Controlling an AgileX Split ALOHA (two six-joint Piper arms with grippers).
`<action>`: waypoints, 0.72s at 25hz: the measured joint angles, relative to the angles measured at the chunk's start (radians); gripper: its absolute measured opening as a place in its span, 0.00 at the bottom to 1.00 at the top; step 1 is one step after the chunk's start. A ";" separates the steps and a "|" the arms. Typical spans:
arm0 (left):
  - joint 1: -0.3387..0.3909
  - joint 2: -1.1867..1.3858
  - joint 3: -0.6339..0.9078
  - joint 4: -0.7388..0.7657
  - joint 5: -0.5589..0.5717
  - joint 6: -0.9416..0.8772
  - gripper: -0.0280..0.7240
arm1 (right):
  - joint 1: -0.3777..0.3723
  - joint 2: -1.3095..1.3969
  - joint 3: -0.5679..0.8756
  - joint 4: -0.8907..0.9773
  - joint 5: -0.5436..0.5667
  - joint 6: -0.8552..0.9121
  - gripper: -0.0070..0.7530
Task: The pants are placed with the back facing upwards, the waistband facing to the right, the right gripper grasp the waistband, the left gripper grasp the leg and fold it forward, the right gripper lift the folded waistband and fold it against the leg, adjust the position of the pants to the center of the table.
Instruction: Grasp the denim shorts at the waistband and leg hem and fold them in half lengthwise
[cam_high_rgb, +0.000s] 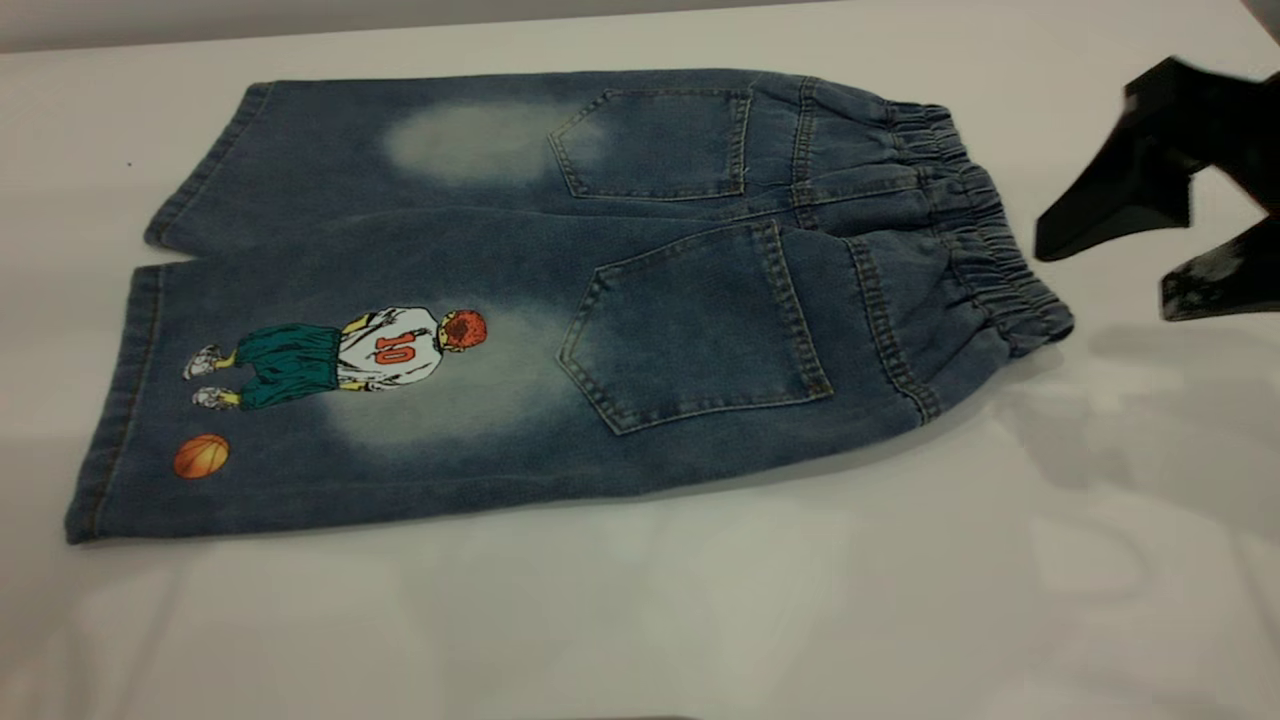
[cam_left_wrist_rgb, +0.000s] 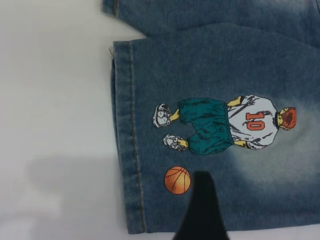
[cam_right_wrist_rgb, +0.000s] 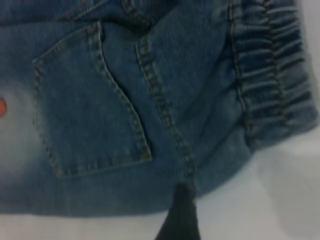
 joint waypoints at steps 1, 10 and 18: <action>0.000 0.000 0.000 0.000 -0.001 0.000 0.72 | 0.000 0.024 -0.001 0.047 0.006 -0.062 0.76; 0.000 0.000 0.000 0.000 -0.005 0.000 0.72 | 0.000 0.222 -0.093 0.127 0.011 -0.141 0.76; 0.000 0.000 0.000 0.000 -0.005 0.000 0.72 | 0.000 0.322 -0.157 0.129 0.030 -0.144 0.76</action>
